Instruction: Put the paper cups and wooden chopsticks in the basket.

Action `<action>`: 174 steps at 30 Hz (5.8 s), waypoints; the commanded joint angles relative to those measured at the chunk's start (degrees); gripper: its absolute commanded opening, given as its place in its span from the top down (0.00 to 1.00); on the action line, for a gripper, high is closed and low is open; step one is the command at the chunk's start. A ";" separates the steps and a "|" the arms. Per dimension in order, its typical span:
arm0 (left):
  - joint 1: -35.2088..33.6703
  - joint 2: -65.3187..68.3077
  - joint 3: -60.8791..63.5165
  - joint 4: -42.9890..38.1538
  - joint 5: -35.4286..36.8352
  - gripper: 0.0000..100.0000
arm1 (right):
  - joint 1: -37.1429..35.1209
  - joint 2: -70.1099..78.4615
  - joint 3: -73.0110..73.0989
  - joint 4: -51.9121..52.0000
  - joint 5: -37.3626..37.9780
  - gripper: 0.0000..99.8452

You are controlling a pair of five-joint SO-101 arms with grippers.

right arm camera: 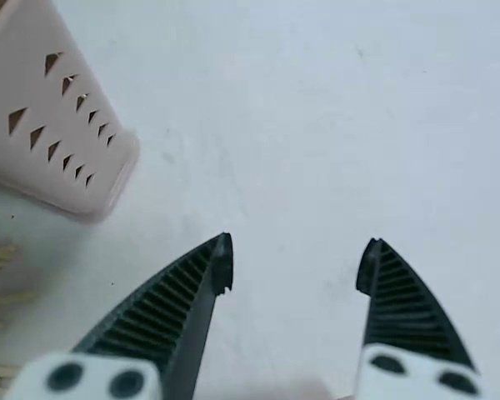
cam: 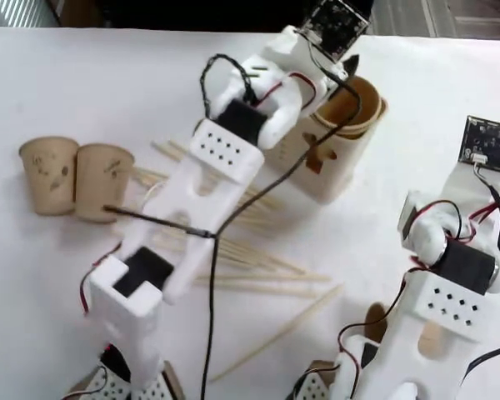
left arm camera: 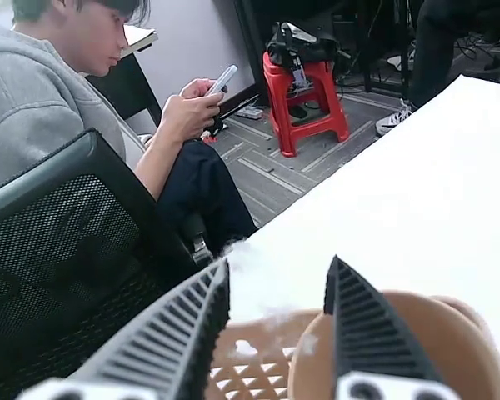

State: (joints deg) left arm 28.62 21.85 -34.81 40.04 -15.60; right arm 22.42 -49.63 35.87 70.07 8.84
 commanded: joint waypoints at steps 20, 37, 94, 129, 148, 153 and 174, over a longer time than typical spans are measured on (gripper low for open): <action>-5.05 -2.07 -43.43 62.59 0.18 0.88 | -10.86 -0.92 -14.95 26.07 22.51 0.75; -8.13 -32.04 0.00 61.80 3.69 0.88 | -14.02 19.56 -13.45 28.70 29.27 0.75; -8.22 -72.13 69.10 32.97 3.16 0.88 | 10.24 19.38 -1.85 15.52 59.25 0.98; -8.22 -72.13 76.31 28.22 3.16 0.88 | 11.03 37.32 -4.40 16.13 51.96 0.88; -8.22 -72.13 81.58 23.21 3.25 0.88 | 4.88 28.35 -13.63 28.00 52.40 0.98; -8.22 -72.13 81.85 23.30 3.43 0.88 | -1.27 21.23 -13.71 28.00 45.54 0.98; -8.22 -72.13 83.43 23.38 3.60 0.88 | -22.81 -12.70 -13.98 23.43 15.82 0.98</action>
State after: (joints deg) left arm 20.97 -49.10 49.14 64.31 -12.62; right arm 2.02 -58.24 24.44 95.74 28.26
